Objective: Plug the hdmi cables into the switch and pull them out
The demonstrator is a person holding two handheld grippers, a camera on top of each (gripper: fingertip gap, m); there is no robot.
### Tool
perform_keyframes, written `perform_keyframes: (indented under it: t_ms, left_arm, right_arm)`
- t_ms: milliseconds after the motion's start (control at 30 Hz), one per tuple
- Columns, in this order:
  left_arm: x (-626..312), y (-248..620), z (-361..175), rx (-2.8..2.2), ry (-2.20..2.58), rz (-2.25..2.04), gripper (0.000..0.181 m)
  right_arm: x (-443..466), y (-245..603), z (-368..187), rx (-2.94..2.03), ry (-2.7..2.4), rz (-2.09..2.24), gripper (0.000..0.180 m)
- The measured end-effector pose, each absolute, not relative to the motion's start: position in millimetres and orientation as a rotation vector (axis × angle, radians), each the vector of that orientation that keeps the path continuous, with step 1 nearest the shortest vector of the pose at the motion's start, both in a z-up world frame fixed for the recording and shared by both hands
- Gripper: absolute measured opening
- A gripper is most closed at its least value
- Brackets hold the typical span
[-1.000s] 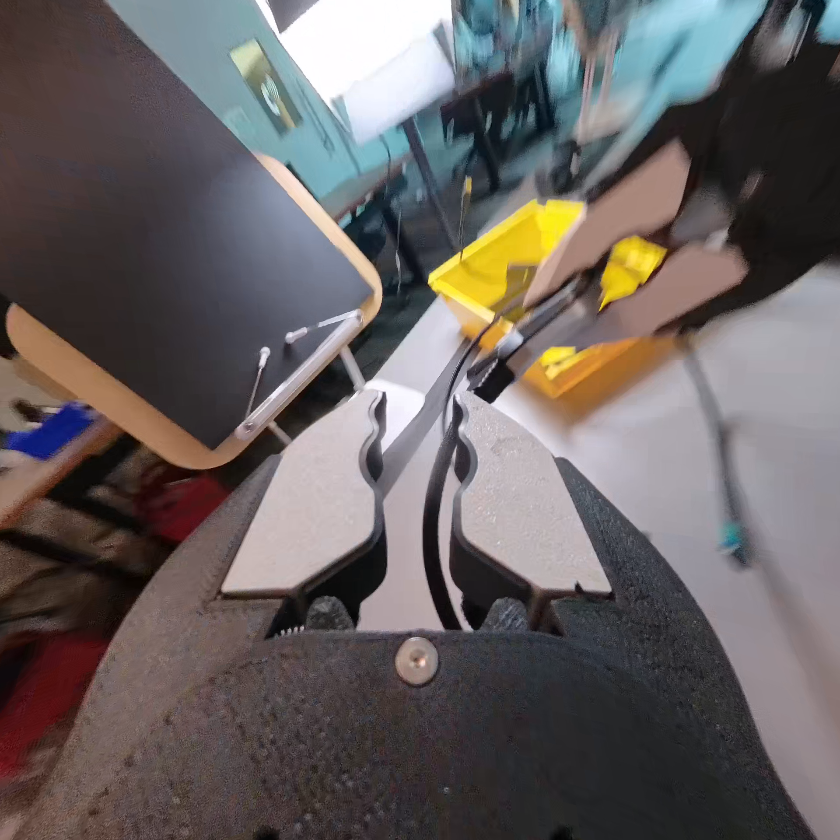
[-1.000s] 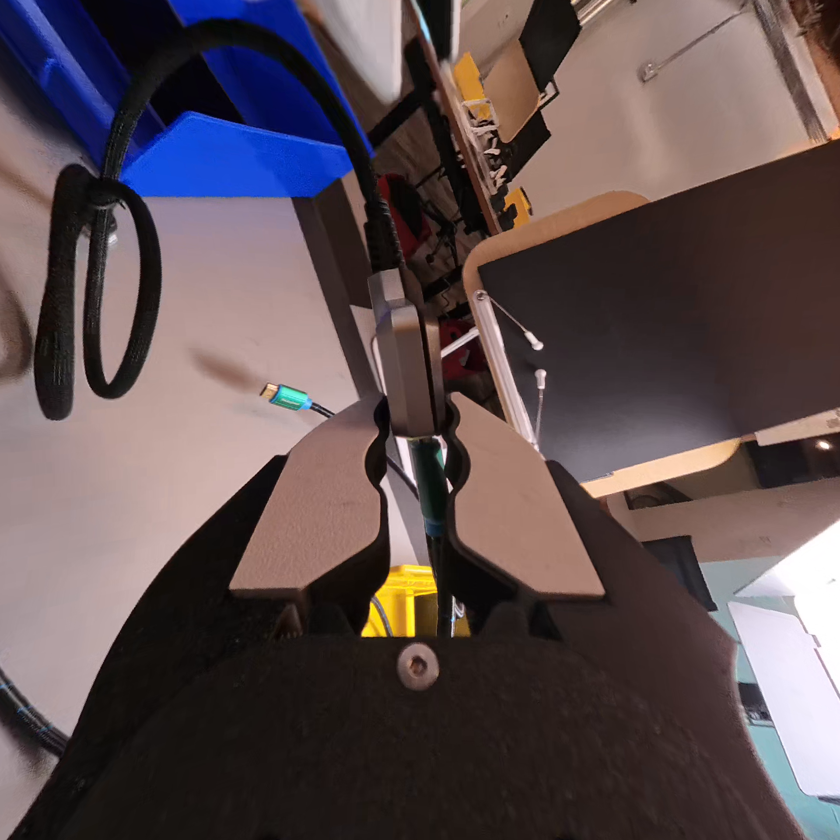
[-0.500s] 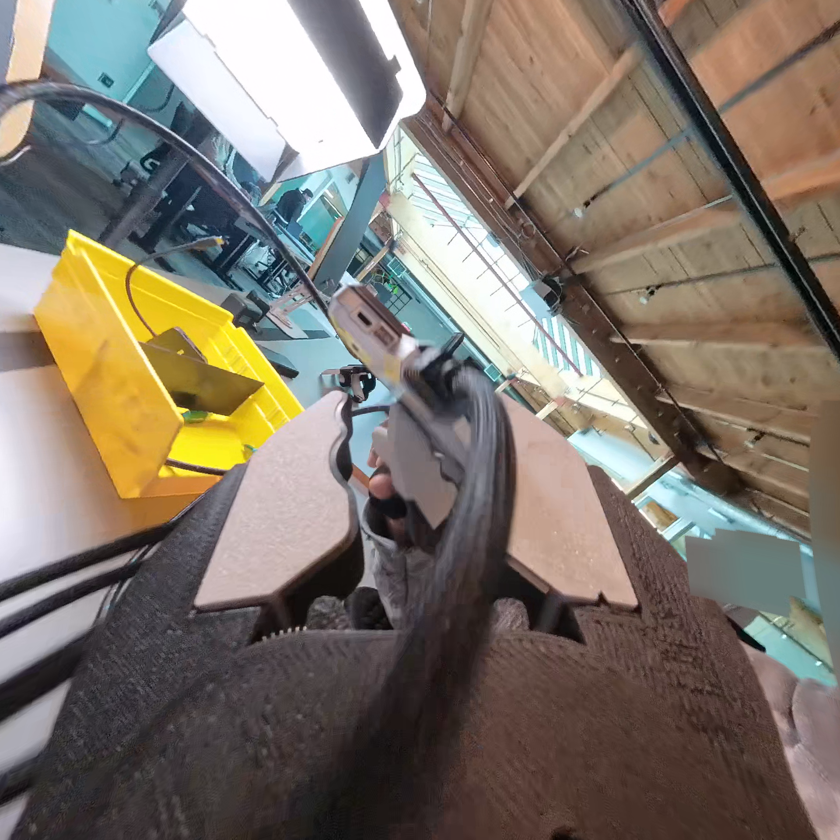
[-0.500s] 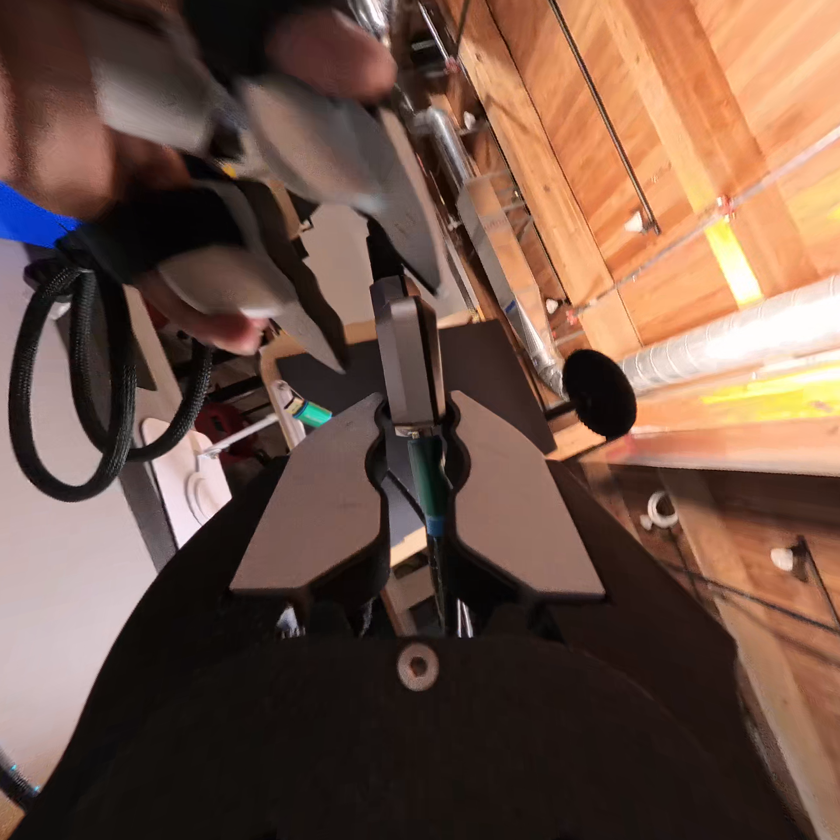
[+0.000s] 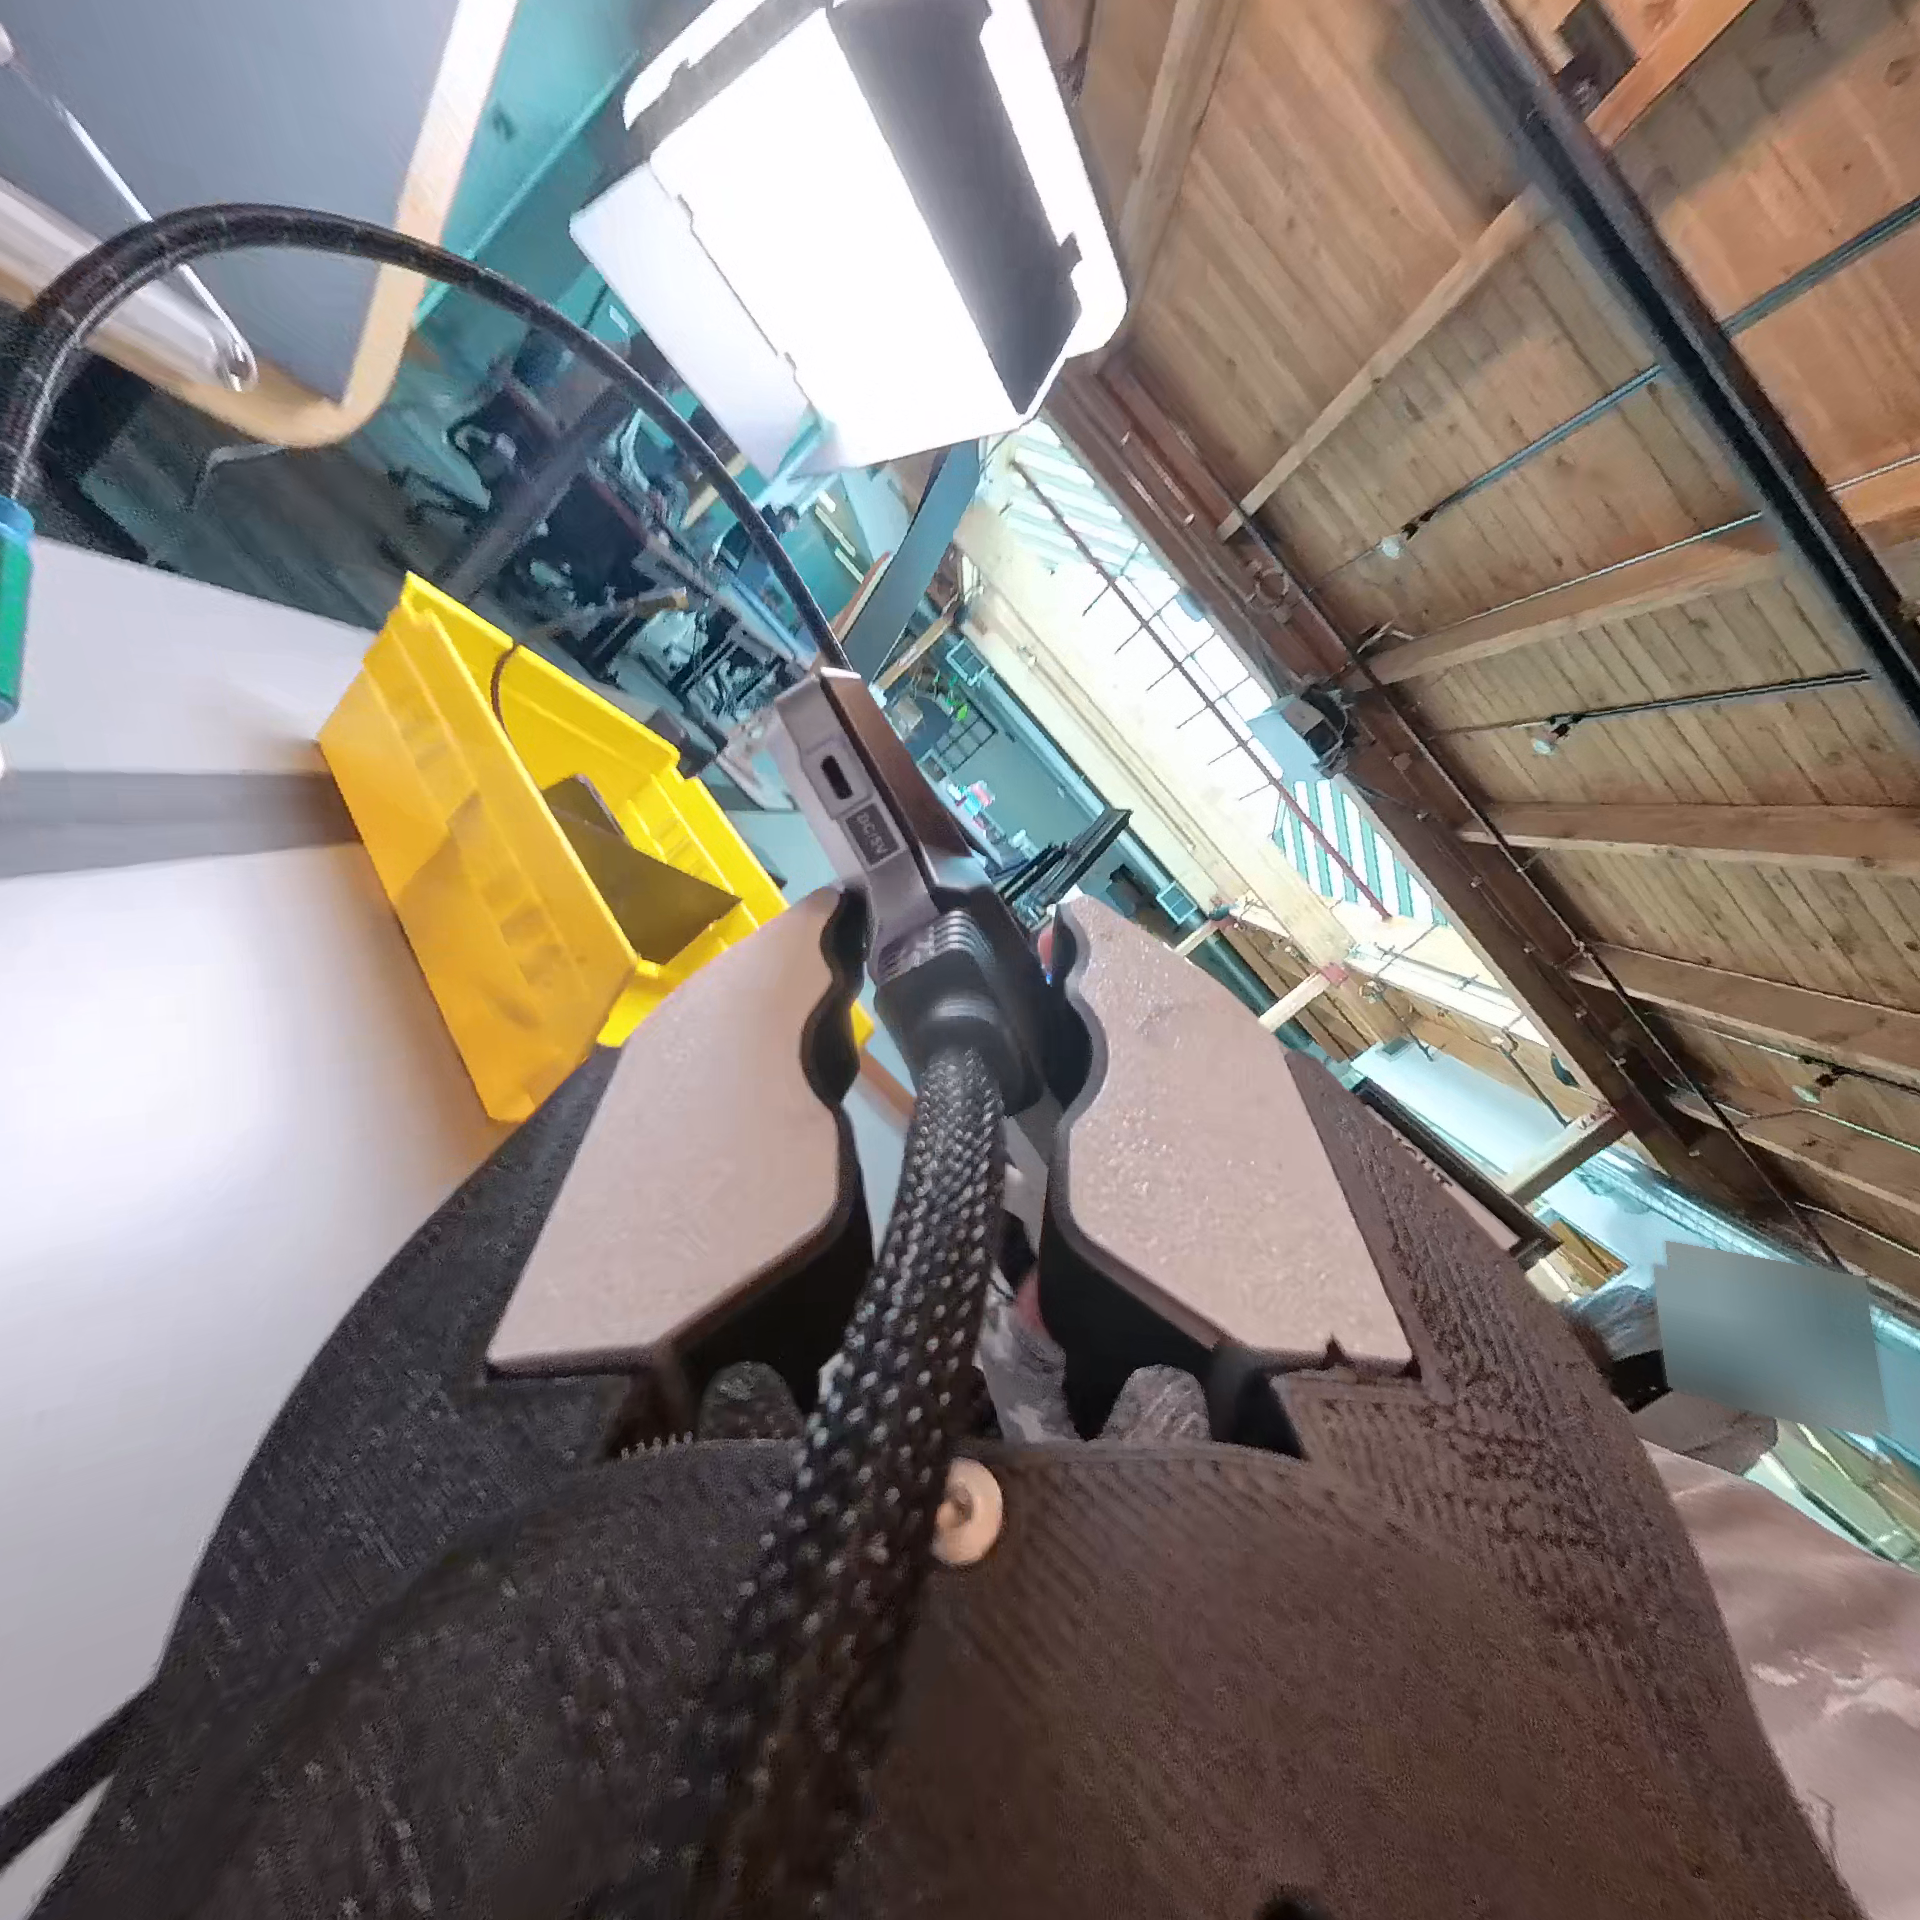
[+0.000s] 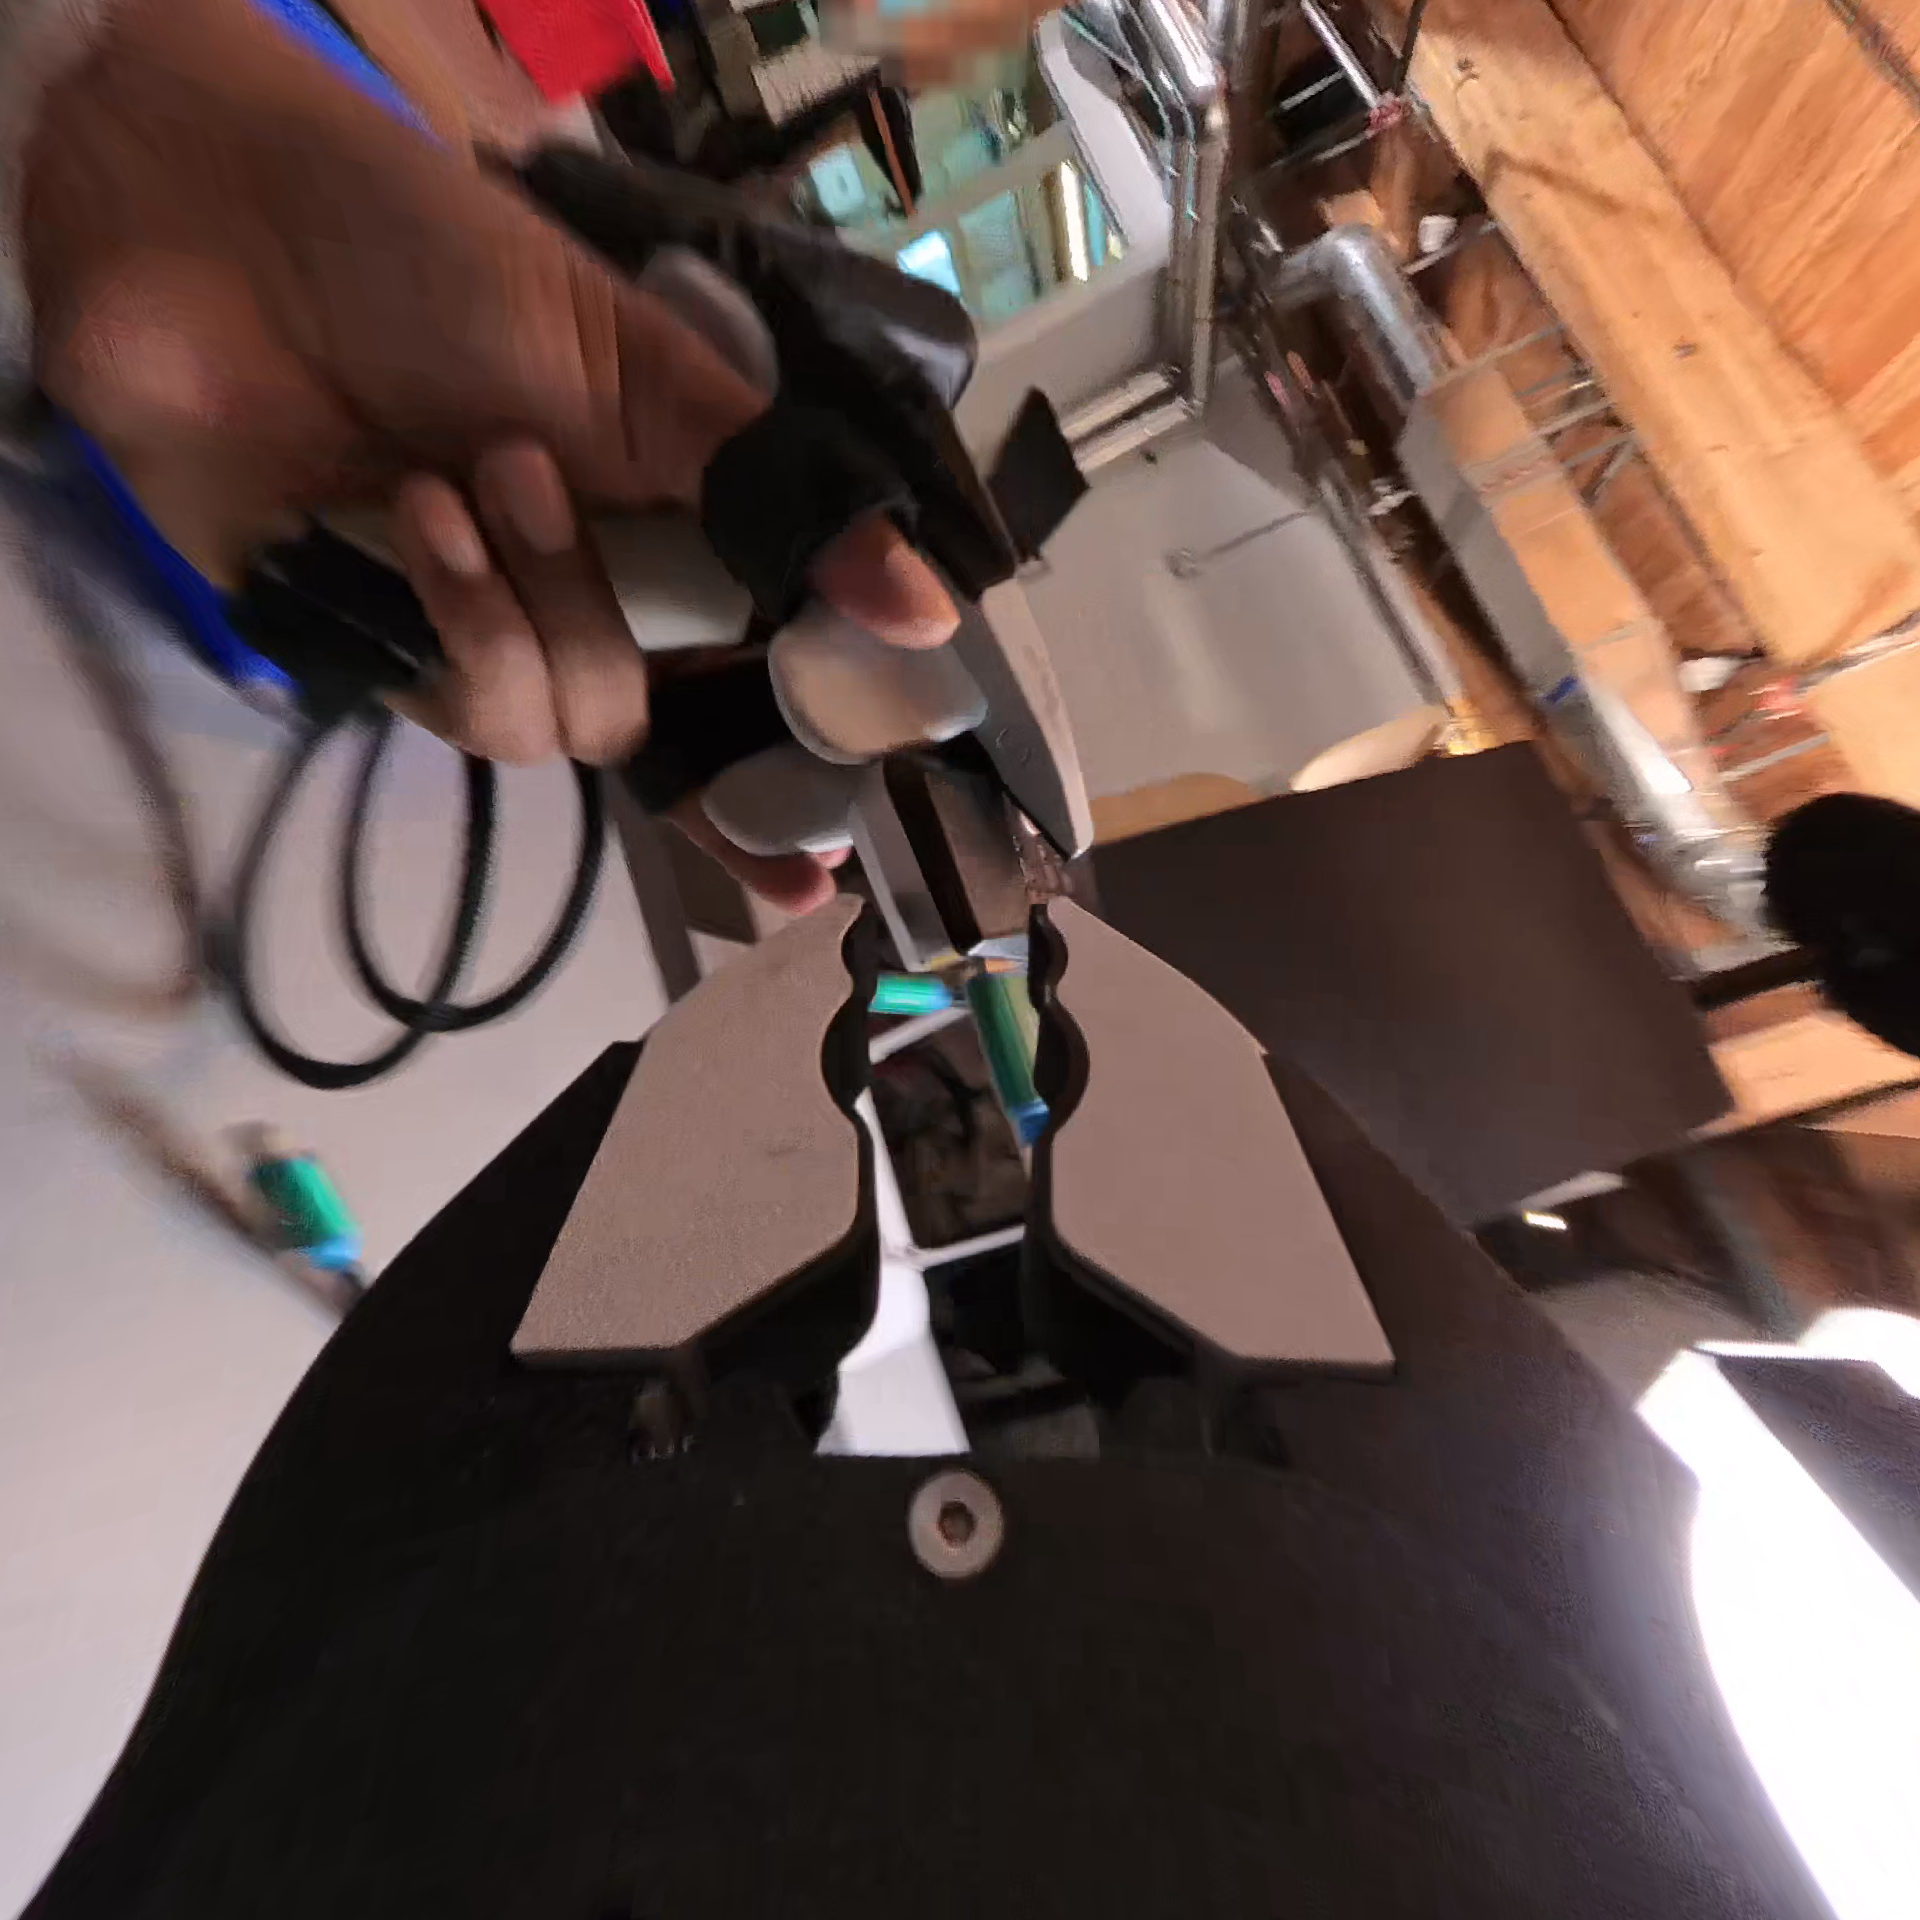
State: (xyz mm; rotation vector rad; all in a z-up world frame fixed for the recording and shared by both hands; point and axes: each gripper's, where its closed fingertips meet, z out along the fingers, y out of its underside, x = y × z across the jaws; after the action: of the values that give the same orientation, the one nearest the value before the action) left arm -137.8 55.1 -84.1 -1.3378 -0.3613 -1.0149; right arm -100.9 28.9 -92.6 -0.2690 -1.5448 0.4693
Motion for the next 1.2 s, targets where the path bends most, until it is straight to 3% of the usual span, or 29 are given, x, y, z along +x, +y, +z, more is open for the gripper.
perform_keyframes:
  t_ms: [233, 433, 700, 800, 1200]
  left_arm:
    - [-138.1, 23.2, -40.9, -1.212, -0.160, -0.902, 0.032]
    - [-85.6, 5.0, -9.4, -1.162, 0.157, -0.785, 0.031]
    - [-54.8, -0.8, -1.9, -1.244, 0.306, -0.641, 0.031]
    - [-49.3, -1.3, -5.3, -1.281, 0.363, -0.552, 0.031]
    - [-44.4, -7.1, -3.3, -1.330, 0.412, -0.421, 0.033]
  right_arm:
    - [-71.8, 13.4, -84.0, -0.680, -1.821, 1.399, 0.024]
    - [-65.1, 18.4, -58.5, -0.788, -1.693, 1.824, 0.038]
    - [-37.3, 0.4, -29.4, -0.672, -1.680, 1.995, 0.031]
    - [-34.2, -3.1, -30.6, -0.637, -1.697, 1.985, 0.015]
    - [-28.7, -9.2, -29.0, -0.529, -1.639, 2.101, 0.015]
